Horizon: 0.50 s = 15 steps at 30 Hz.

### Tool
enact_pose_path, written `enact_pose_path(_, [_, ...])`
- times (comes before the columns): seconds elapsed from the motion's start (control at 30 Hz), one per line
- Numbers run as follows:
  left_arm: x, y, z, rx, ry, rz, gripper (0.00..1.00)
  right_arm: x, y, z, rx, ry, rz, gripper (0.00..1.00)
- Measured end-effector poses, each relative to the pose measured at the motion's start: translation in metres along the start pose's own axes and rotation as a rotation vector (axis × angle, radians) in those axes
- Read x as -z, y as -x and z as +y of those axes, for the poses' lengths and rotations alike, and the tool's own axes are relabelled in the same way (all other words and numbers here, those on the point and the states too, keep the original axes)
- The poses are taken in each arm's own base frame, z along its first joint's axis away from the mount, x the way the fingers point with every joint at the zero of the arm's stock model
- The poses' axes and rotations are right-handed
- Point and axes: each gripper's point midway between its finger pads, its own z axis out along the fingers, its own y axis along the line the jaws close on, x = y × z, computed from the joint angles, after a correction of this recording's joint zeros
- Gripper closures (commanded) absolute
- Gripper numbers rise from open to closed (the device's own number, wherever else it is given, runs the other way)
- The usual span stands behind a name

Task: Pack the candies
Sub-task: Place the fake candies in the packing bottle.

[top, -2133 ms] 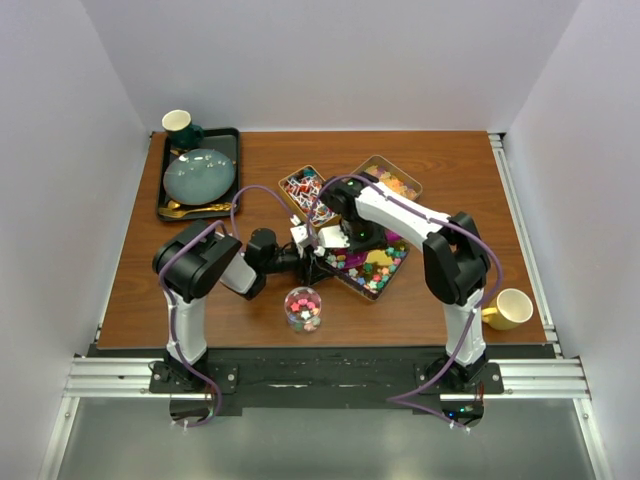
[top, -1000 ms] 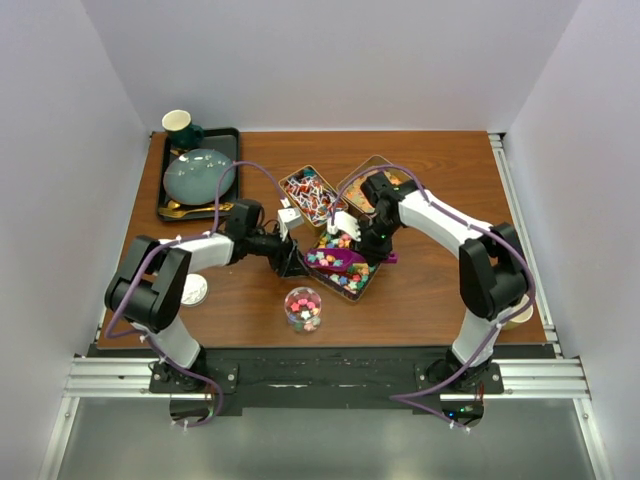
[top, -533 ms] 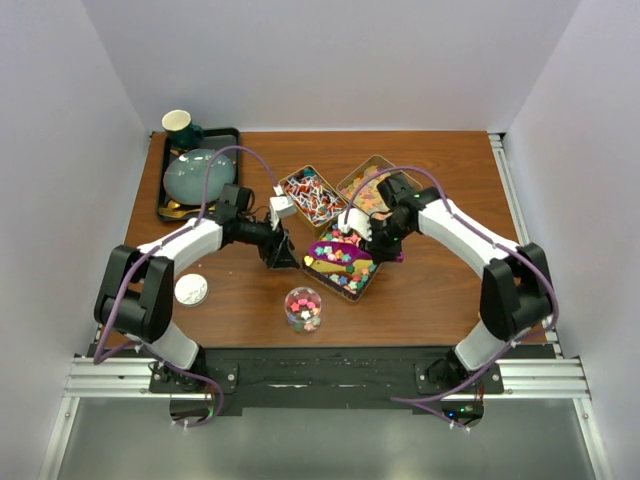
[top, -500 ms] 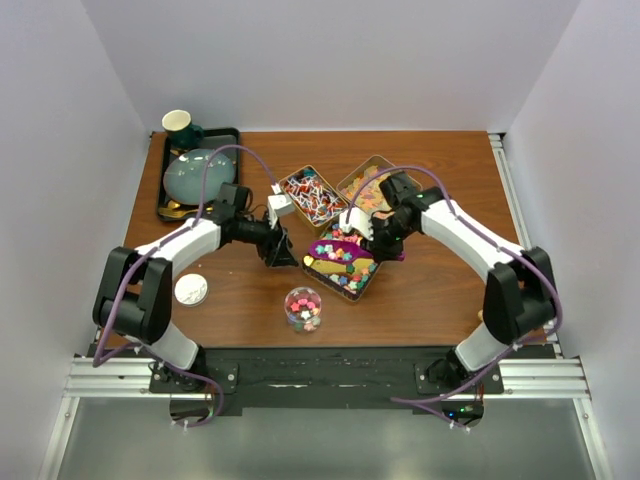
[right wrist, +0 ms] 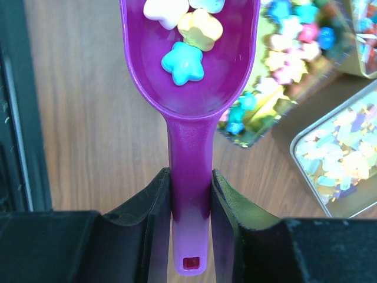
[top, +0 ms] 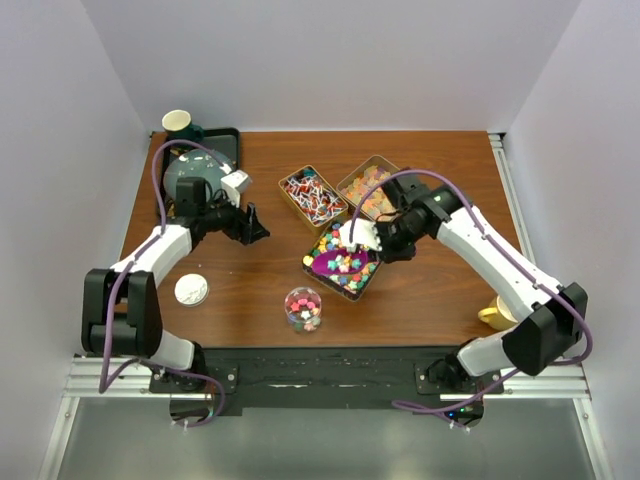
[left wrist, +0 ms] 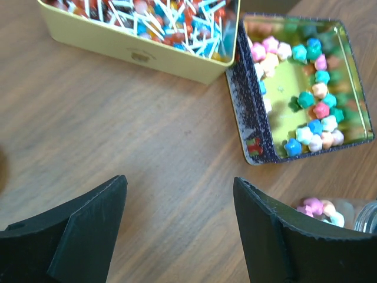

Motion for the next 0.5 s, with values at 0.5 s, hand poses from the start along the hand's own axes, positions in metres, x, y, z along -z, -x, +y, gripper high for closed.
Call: enact_pose_path(0.5, [0.022, 0.017, -0.001, -0.017, 0.047, -0.101, 0.23, 0.001, 0.027, 0.022, 0.214, 0.067, 0.209, 1.0])
